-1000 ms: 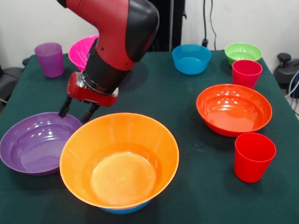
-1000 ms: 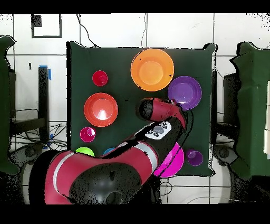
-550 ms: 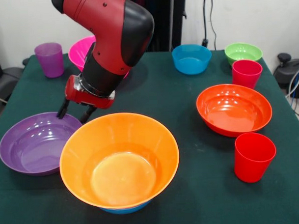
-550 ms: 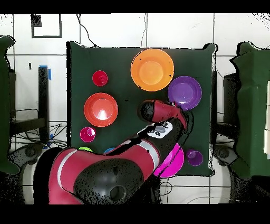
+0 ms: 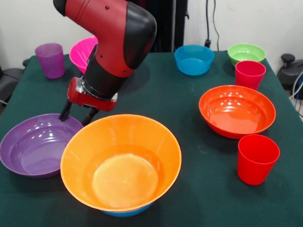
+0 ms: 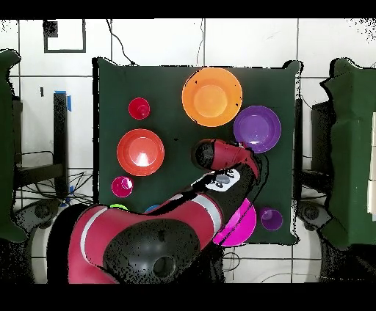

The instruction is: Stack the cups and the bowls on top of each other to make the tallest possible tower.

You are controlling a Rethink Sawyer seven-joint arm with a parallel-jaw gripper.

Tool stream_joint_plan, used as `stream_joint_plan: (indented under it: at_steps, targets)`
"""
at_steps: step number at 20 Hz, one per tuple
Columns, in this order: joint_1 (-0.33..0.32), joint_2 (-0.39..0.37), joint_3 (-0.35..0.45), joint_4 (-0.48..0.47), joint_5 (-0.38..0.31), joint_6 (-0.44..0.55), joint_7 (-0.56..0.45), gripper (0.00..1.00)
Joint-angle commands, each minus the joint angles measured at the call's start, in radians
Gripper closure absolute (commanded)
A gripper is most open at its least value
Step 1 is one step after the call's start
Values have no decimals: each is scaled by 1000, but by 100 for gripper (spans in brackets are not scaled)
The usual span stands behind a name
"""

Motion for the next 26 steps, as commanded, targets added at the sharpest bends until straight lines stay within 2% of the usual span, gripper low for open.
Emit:
stream_joint_plan:
  at_steps: [1,5,7,17,26]
  targets:
    - [15,25,165,-4,-10,1,179,0]
    - [17,36,162,-17,-10,-11,181,0]
    - [-6,36,198,-18,-14,-18,164,0]
    - [-21,59,228,-18,-9,-52,177,0]
    - [-15,80,221,-32,-2,-61,187,0]
